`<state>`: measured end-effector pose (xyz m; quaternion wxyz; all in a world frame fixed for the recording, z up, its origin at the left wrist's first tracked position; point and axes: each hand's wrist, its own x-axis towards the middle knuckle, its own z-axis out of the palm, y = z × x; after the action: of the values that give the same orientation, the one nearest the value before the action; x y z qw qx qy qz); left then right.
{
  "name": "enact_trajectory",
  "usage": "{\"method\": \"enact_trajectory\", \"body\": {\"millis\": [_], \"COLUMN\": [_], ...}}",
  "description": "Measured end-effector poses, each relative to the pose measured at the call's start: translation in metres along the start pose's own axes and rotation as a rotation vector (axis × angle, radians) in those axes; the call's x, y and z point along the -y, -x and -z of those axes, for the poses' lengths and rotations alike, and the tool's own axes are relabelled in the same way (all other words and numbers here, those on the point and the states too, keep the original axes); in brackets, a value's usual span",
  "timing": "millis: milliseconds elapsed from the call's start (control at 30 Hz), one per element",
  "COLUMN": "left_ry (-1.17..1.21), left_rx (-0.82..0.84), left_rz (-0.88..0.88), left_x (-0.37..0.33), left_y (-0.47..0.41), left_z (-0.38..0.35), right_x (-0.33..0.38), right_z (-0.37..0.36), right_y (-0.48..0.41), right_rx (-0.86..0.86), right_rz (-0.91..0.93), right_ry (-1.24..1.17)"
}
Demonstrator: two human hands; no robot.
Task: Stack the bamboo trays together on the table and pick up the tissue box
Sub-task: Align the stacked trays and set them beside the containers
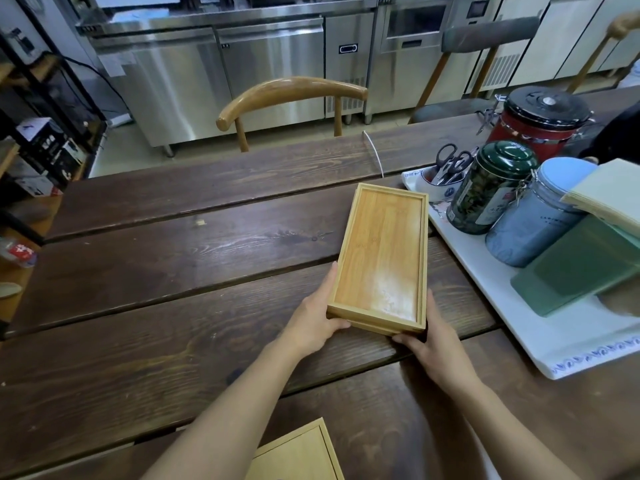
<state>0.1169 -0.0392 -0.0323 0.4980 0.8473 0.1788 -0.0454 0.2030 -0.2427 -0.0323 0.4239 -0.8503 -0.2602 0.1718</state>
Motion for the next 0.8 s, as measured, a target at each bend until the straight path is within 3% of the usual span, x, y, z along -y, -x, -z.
{"method": "enact_trajectory", "body": {"millis": [467,800], "left_ry": [0.026,0.119], "left_rx": [-0.052,0.038], "left_rz": [0.031,0.012], "left_x": [0.0,0.0], "left_y": [-0.001,-0.001], "left_z": [-0.001,0.006], "right_x": [-0.005,0.002], "right_z": [-0.008,0.003], "right_y": [0.006,0.009], "right_rx": [-0.067,0.01], "right_rz": [0.021,0.048], "right_ry": [0.095,-0.006]}}
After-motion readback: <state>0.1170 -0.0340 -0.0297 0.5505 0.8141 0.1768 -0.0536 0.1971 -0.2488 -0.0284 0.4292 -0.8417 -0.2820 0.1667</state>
